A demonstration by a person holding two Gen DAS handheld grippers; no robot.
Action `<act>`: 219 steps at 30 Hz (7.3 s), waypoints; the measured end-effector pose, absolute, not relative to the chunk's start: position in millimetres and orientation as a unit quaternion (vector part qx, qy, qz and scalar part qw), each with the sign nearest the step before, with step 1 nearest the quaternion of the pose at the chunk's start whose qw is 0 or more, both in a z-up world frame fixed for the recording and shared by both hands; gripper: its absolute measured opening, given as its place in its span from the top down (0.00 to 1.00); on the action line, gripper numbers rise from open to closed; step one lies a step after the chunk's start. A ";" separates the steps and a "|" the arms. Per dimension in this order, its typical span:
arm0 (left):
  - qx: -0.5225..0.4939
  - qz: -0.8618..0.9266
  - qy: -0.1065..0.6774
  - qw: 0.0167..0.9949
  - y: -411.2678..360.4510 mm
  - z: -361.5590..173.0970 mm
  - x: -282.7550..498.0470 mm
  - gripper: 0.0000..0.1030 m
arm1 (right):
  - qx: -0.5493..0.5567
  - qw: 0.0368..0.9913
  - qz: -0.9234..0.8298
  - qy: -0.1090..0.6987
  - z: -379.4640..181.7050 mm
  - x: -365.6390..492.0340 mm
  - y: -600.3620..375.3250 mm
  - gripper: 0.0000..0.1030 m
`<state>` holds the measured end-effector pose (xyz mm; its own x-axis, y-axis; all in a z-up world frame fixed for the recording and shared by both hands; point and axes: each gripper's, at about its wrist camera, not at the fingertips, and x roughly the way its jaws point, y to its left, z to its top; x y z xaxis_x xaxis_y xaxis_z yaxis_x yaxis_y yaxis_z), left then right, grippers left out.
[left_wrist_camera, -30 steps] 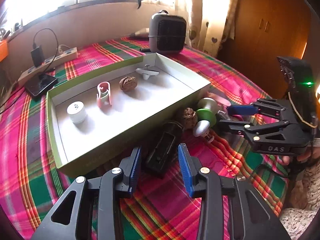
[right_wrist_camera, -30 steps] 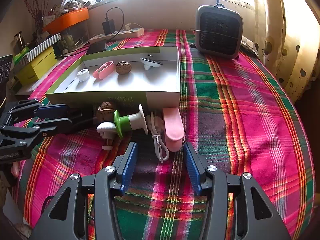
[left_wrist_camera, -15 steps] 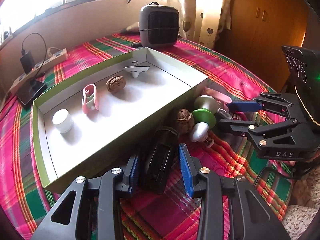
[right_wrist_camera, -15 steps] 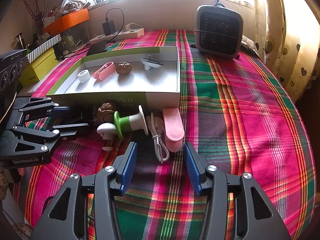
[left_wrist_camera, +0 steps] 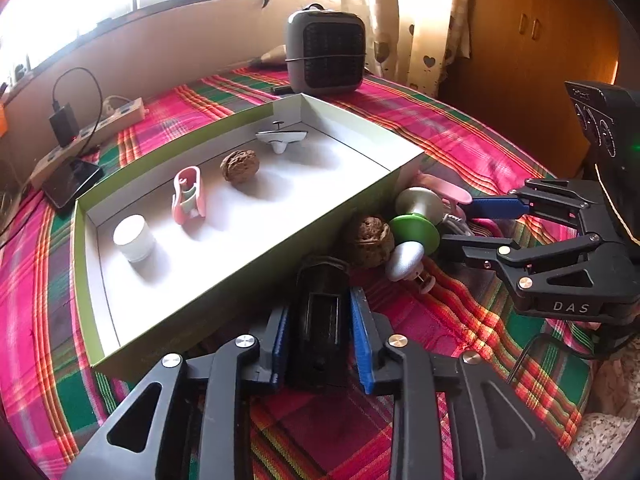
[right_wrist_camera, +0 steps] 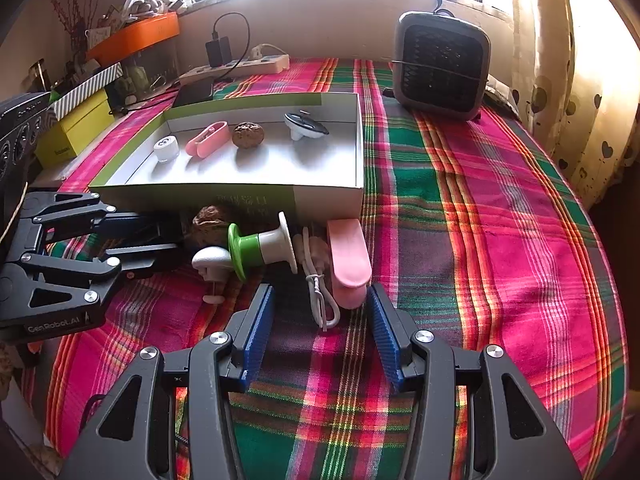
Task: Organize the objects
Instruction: 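Close the left gripper on the black cylinder, then lower the right gripper onto the pink oblong piece and close it, then lift the black cylinder with the left gripper while the right gripper lifts the pink piece, then lower the black cylinder and pink piece into the box and open both grippers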
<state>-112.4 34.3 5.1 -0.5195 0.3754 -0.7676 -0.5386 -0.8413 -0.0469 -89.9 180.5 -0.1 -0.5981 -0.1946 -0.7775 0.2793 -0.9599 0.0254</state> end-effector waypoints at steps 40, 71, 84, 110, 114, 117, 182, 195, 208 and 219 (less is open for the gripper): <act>-0.419 0.876 0.063 0.231 12.0 2.8 -95.7 0.75 | 0.426 0.123 -0.894 0.062 1.7 -67.1 187.1 0.77; -0.420 0.875 0.060 0.232 11.9 2.5 -96.5 0.75 | 0.424 0.115 -0.898 -0.005 10.0 -115.0 205.9 0.64; -0.420 0.875 0.060 0.232 12.1 2.6 -96.8 0.75 | 0.435 0.086 -0.895 0.035 1.2 -123.0 202.4 0.64; -0.419 0.877 0.069 0.226 13.6 3.4 -96.4 0.76 | 0.430 0.099 -0.896 0.047 0.5 -121.8 199.8 0.82; -0.419 0.876 0.069 0.226 13.5 3.2 -96.3 0.76 | 0.430 0.099 -0.896 0.046 0.6 -121.7 199.6 0.82; -0.419 0.877 0.069 0.226 13.6 3.0 -96.2 0.76 | 0.430 0.099 -0.896 0.046 0.6 -121.8 199.5 0.82; -0.398 0.902 0.010 0.168 -16.3 54.3 -126.0 0.76 | 0.387 0.151 -0.909 0.036 60.0 -137.0 168.5 0.82; -0.416 0.896 -0.013 0.157 -24.6 44.9 -154.5 0.76 | 0.412 0.150 -0.898 0.031 46.5 -172.8 154.9 0.82; -0.443 0.887 0.006 0.132 -24.0 26.3 -176.2 0.76 | 0.444 0.150 -0.883 0.037 24.1 -199.5 145.6 0.82; -0.454 0.883 0.018 0.120 -23.6 17.0 -186.7 0.76 | 0.456 0.150 -0.876 0.042 11.2 -211.9 143.6 0.82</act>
